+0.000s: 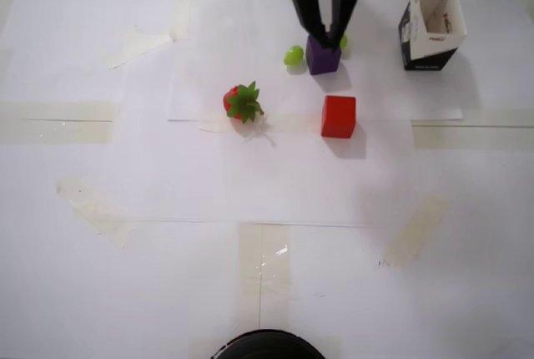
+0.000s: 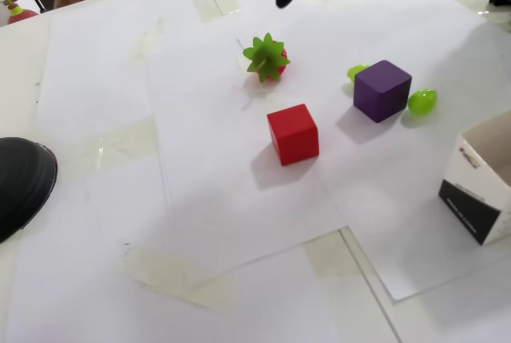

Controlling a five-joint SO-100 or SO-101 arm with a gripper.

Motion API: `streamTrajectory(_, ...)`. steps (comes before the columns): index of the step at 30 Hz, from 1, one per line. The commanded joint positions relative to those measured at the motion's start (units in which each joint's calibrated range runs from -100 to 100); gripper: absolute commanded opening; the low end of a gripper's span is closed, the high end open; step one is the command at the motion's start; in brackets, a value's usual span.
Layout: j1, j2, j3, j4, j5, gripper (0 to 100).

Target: Put the red cube on top of the purple cube

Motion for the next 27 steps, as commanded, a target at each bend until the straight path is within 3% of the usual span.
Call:
streamTrajectory(1,-1.9,3.5,-6.4,-1.2,-3.5,0)
streamTrajectory(8,-4.3,9.6,-6.6,-2.1,-7.9,0)
streamTrajectory(18,-6.2,15.9,-6.7,-6.9,-11.6,24)
streamTrajectory(27,-7.0,21.0,-8.6,-9.2,-11.6,27)
